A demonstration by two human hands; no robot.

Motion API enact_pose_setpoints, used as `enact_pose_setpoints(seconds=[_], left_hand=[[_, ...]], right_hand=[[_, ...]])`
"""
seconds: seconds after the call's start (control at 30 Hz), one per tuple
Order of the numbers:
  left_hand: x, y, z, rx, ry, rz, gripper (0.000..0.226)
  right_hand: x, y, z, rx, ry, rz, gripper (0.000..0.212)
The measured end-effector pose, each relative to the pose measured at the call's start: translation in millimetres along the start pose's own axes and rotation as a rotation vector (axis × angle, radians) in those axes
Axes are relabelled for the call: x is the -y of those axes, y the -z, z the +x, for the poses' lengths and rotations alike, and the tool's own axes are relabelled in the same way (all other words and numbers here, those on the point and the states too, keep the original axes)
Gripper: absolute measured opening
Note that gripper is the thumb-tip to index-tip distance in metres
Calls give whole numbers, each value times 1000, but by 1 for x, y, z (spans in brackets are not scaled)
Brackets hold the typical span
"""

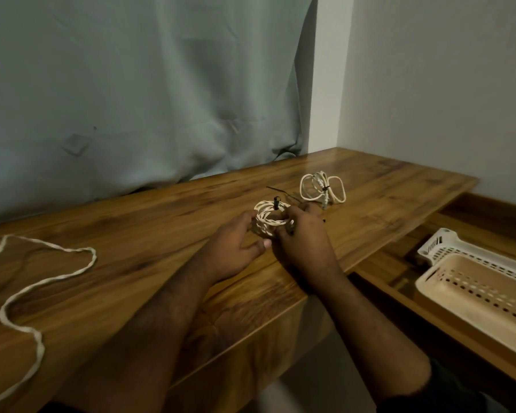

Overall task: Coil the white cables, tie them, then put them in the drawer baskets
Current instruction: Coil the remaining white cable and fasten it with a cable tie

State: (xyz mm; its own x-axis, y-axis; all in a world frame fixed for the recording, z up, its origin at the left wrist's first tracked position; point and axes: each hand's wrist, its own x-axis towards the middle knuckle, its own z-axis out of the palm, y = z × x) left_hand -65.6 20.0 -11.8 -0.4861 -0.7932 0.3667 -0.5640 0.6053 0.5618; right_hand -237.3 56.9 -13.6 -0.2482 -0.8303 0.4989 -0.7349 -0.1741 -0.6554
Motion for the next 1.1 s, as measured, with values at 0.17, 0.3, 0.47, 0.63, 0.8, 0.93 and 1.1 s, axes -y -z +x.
enact_pose_setpoints(seconds=[0.17,0.3,0.47,0.63,0.8,0.93,1.1], left_hand=[[-4,-1,0,14,-43,48,65],[-7,-7,3,39,-57,220,67],[-15,-19,9,34,-156,414,64],[-23,-38,31,1,-73,502,51],[-26,-50,46,-60,-30,533,29],[-27,-47,44,-121,-13,464,29],[-31,-44,38,-196,-16,482,25]], right_hand=[[-1,5,-2,-66,-33,24,27],[-13,15,-2,-186,-63,45,25],[-41,41,7,-308,-192,13,32],[-72,53,28,-307,-341,-54,33],[-78,44,36,-300,-395,-161,37],[-74,43,35,-314,-351,-161,43],[-62,39,25,-274,-214,-298,42]])
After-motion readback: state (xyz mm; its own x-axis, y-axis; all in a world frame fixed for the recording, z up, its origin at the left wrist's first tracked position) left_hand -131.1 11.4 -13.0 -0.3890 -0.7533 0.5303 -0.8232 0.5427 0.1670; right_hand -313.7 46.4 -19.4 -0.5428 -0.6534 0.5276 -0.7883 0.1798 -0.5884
